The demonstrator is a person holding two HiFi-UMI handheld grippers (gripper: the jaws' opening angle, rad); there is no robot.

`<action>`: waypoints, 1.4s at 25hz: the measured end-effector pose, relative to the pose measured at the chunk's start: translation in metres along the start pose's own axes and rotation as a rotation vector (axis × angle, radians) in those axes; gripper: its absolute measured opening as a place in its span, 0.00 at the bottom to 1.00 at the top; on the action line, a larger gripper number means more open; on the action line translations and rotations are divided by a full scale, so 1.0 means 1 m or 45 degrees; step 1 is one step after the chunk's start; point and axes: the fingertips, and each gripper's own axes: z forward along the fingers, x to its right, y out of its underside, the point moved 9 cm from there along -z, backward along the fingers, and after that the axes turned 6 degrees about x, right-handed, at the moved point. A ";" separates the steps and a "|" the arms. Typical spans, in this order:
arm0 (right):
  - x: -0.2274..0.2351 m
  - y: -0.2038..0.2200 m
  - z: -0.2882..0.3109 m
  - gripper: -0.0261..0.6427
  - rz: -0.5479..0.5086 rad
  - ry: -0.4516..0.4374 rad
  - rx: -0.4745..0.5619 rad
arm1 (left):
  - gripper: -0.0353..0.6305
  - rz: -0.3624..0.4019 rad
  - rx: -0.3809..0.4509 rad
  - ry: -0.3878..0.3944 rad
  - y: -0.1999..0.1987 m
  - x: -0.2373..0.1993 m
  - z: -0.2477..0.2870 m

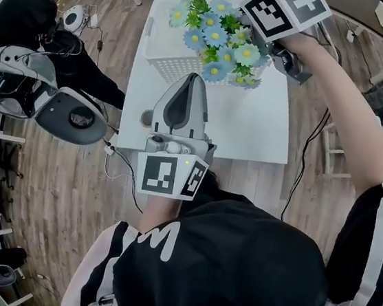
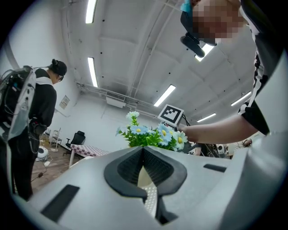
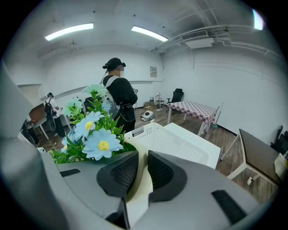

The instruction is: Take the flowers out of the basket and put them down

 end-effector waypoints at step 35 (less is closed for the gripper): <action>-0.096 0.171 0.098 0.15 0.134 0.029 -0.339 | 0.05 -0.016 -0.163 -0.011 0.017 -0.017 -0.113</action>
